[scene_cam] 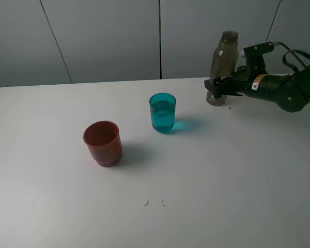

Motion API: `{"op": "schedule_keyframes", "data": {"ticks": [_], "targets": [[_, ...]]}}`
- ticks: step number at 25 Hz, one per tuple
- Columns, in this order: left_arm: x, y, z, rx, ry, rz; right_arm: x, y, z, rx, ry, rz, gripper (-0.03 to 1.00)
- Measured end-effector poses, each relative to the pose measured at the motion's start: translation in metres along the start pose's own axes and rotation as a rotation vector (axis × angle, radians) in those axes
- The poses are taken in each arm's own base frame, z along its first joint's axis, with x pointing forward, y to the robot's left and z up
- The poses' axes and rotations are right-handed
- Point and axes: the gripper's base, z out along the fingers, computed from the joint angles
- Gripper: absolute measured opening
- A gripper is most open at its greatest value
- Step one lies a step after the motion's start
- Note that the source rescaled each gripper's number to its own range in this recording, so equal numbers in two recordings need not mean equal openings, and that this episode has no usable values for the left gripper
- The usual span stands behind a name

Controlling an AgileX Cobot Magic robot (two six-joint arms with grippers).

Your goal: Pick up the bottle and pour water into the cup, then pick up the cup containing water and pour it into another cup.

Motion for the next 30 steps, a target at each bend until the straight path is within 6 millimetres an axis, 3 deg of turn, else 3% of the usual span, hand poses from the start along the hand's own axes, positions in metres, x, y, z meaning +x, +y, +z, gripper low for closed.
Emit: {"op": "schedule_keyframes", "data": {"ticks": [11,17,23,30], "targets": [[0.000,0.000,0.000,0.000,0.000,0.000,0.014,0.020,-0.067,0.033,0.159,0.009,1.00],[0.000,0.000,0.000,0.000,0.000,0.000,0.035,0.041,-0.097,-0.052,0.200,-0.041,1.00],[0.000,0.000,0.000,0.000,0.000,0.000,0.043,0.063,-0.105,-0.197,0.180,-0.125,1.00],[0.000,0.000,0.000,0.000,0.000,0.000,0.055,0.084,-0.090,-0.331,0.139,-0.212,1.00]]}}
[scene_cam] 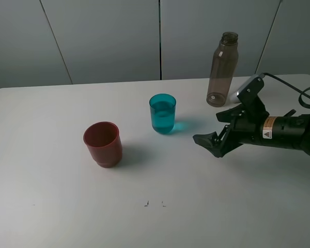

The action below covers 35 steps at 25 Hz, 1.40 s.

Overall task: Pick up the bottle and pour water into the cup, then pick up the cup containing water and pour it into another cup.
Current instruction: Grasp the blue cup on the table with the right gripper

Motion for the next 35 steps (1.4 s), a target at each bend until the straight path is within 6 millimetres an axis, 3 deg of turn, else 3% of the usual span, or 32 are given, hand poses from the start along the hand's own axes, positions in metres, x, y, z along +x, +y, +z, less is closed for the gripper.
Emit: {"op": "schedule_keyframes", "data": {"ticks": [9,16,24,35], "targets": [[0.000,0.000,0.000,0.000,0.000,0.000,-0.001,-0.013,0.034,-0.032,-0.067,-0.011,1.00],[0.000,0.000,0.000,0.000,0.000,0.000,0.000,-0.007,0.048,-0.081,-0.162,-0.067,1.00],[0.000,0.000,0.000,0.000,0.000,0.000,-0.006,-0.016,0.067,-0.083,-0.200,-0.105,1.00],[0.000,0.000,0.000,0.000,0.000,0.002,-0.008,-0.013,0.095,-0.123,-0.222,-0.145,1.00]]}}
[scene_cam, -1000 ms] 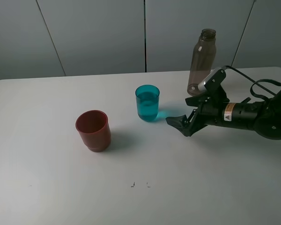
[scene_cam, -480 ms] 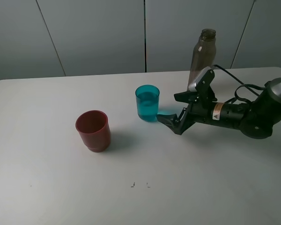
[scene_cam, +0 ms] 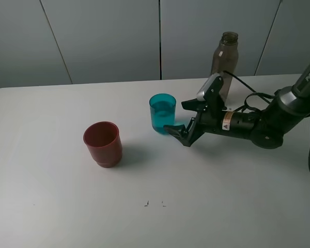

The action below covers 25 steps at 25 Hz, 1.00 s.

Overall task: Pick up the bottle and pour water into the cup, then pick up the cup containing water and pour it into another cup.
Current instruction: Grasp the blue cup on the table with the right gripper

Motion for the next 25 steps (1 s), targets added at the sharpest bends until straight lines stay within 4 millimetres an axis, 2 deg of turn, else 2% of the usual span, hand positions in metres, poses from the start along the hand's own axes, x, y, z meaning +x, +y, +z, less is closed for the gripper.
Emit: {"op": "schedule_keyframes", "data": {"ticks": [7,19,25], "targets": [[0.000,0.000,0.000,0.000,0.000,0.000,0.003,-0.003,0.010,-0.021,-0.022,-0.013,1.00],[0.000,0.000,0.000,0.000,0.000,0.000,0.004,-0.005,0.015,-0.022,-0.036,-0.005,1.00],[0.000,0.000,0.000,0.000,0.000,0.000,0.001,0.007,0.022,-0.054,-0.038,-0.014,1.00]]}}
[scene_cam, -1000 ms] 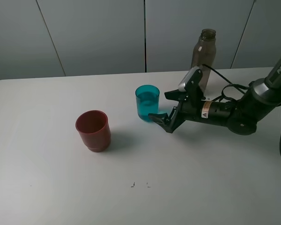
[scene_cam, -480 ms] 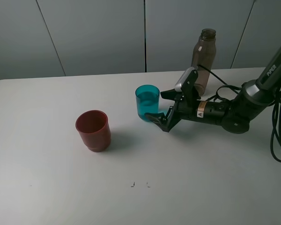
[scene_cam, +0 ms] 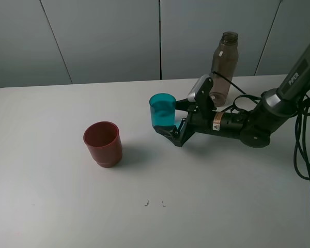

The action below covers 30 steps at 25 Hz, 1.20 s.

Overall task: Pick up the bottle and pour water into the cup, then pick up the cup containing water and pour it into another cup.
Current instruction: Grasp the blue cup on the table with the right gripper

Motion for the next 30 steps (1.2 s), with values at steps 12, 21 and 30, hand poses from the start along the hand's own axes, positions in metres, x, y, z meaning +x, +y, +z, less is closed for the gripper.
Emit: {"op": "schedule_keyframes", "data": {"ticks": [12,21,30], "targets": [[0.000,0.000,0.000,0.000,0.000,0.000,-0.014,0.003,0.018,0.009,-0.047,-0.022,1.00],[0.000,0.000,0.000,0.000,0.000,0.000,-0.011,0.008,0.038,0.009,-0.061,-0.011,1.00],[0.000,0.000,0.000,0.000,0.000,0.000,-0.012,0.008,0.038,0.012,-0.061,-0.011,1.00]]}}
